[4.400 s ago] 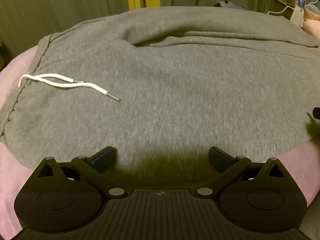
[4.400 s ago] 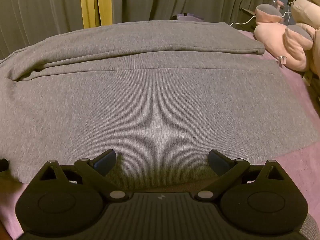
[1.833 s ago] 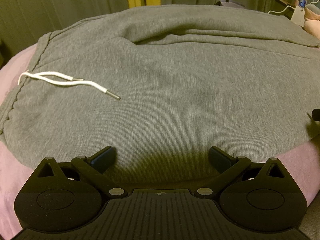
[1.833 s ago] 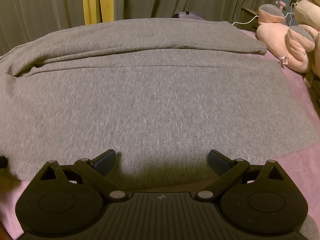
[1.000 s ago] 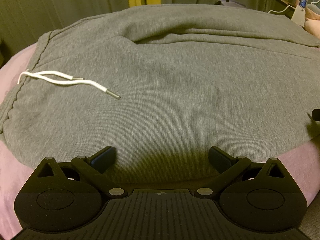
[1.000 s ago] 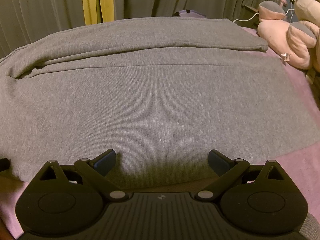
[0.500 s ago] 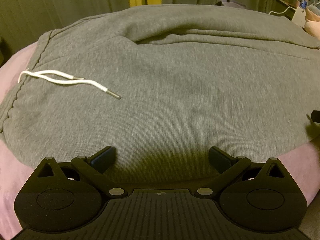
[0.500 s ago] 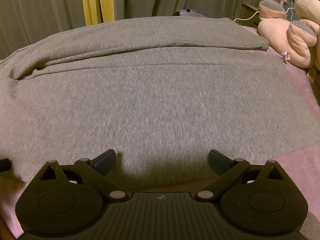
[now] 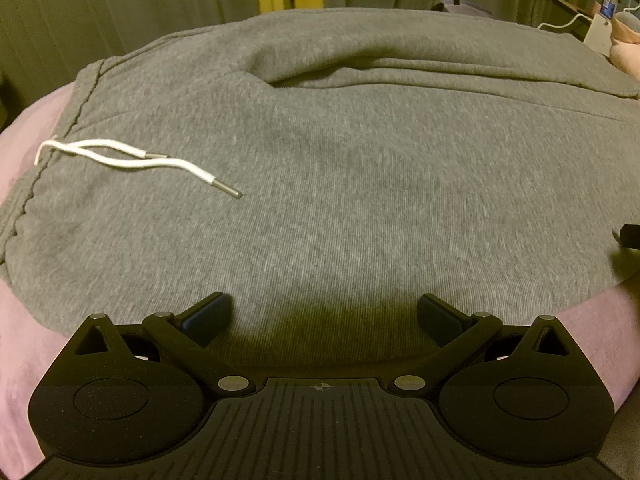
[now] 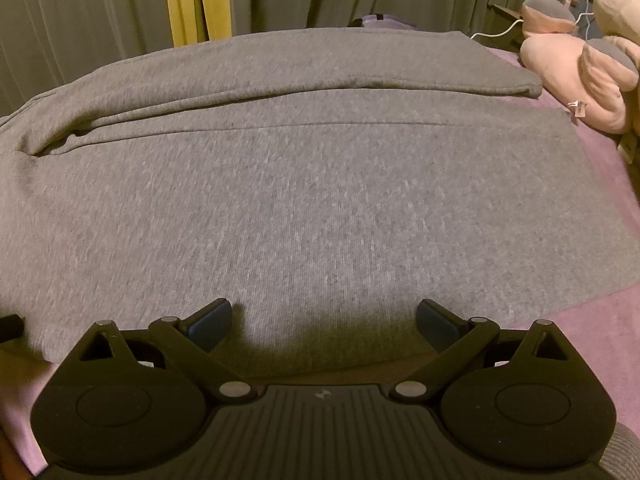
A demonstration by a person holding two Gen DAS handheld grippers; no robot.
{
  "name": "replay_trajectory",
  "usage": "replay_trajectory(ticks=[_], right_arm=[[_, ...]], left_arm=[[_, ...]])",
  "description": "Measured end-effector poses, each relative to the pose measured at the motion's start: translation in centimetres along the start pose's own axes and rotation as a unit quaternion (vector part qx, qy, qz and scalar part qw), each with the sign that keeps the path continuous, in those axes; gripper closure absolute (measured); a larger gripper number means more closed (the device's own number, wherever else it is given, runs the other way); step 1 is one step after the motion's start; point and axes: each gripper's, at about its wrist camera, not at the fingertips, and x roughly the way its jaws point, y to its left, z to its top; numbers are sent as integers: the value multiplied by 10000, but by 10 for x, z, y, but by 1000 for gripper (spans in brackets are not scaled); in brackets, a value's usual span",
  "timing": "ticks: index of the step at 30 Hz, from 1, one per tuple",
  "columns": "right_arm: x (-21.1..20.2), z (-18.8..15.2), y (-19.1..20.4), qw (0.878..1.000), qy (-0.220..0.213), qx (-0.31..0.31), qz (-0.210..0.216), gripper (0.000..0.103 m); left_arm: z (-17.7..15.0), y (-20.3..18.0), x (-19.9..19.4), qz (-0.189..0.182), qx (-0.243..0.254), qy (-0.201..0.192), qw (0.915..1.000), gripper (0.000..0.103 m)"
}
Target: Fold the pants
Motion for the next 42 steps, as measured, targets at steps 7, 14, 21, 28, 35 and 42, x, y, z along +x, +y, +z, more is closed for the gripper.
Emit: replay_trajectory(ticks=[7, 14, 21, 28, 35, 42], right_arm=[[0, 0, 0, 10000, -8, 33, 16, 4], [-1, -1, 0, 10000, -3, 29, -8, 4], [3, 2, 2, 9999, 82, 44, 92, 4], [17, 9, 2, 9987, 276, 327, 265, 4], [33, 14, -8, 9947, 601, 711, 446, 4], [38, 42, -6, 9905, 1212, 300, 570, 4]], left_arm=[[0, 0, 0, 7, 11, 10, 10000, 0], [1, 0, -1, -3, 4, 24, 10000, 0], [2, 3, -7, -29, -55, -25, 10000, 0], [5, 11, -12, -58, -361, -162, 9992, 0], [25, 34, -27, 177, -1022, -923, 9903, 0], [66, 73, 2, 763, -1690, -1431, 9722, 0]])
